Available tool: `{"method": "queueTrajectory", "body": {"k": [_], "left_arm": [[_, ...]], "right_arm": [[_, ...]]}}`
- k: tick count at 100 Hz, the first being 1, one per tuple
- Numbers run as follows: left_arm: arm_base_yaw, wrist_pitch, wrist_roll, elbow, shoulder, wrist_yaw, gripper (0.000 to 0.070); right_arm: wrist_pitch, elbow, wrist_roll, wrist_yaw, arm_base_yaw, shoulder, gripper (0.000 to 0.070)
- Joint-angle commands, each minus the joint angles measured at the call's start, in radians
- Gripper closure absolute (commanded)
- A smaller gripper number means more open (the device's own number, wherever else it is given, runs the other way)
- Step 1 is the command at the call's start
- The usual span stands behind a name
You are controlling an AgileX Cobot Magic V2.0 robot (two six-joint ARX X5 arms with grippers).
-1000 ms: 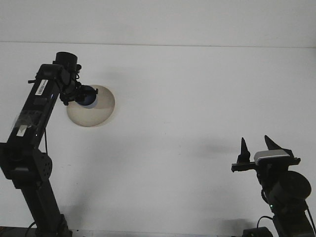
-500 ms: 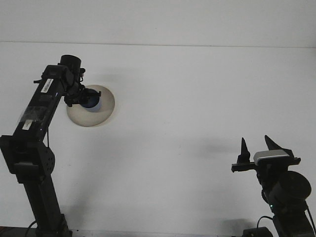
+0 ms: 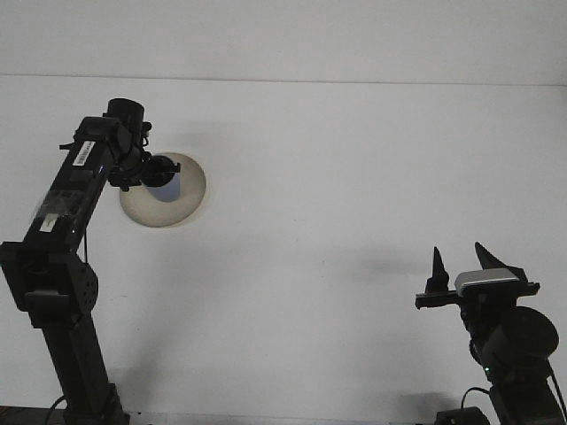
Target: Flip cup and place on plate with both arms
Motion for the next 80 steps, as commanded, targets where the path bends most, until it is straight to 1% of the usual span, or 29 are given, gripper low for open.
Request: {"method": "queueTrajectory", "body": {"k": [1, 11, 15, 24, 45, 52, 65, 80], "left_arm": [[0.004, -0.004, -0.007, 0.037, 0.028, 0.001, 0.0387], [0.006, -0.014, -0.019, 0.068, 0.020, 0.001, 0.0338], [0.008, -0.027, -0.023, 0.092, 0.018, 0.001, 0.0307], [0.008, -0.058, -0.026, 0.145, 0.001, 0.001, 0.0271], [0.008, -0.116, -0.029, 0.202, -0.092, 0.001, 0.0270], [0.008, -0.151, -0.041, 0.202, -0.129, 0.001, 0.0271], [0.008, -0.195, -0.052, 0.193, -0.199, 0.001, 0.0271], [-0.002, -0.193, -0.064, 0.143, -0.295, 0.001, 0.0271]], "right_arm": [[0.009, 0.004, -0.008, 0.002, 0.001, 0.002, 0.0249], [0.009, 0.004, -0.008, 0.002, 0.001, 0.002, 0.0249], [0.009, 0.004, -0.008, 0.002, 0.001, 0.002, 0.0249], [0.009, 0.004, -0.008, 0.002, 0.001, 0.002, 0.0249], [0.009, 0.004, -0.008, 0.002, 0.001, 0.002, 0.0249], [0.009, 0.004, -0.008, 0.002, 0.001, 0.002, 0.0249], [0.009, 0.004, -0.008, 0.002, 0.002, 0.002, 0.0249], [0.008, 0.004, -0.008, 0.002, 0.002, 0.002, 0.0249]]}}
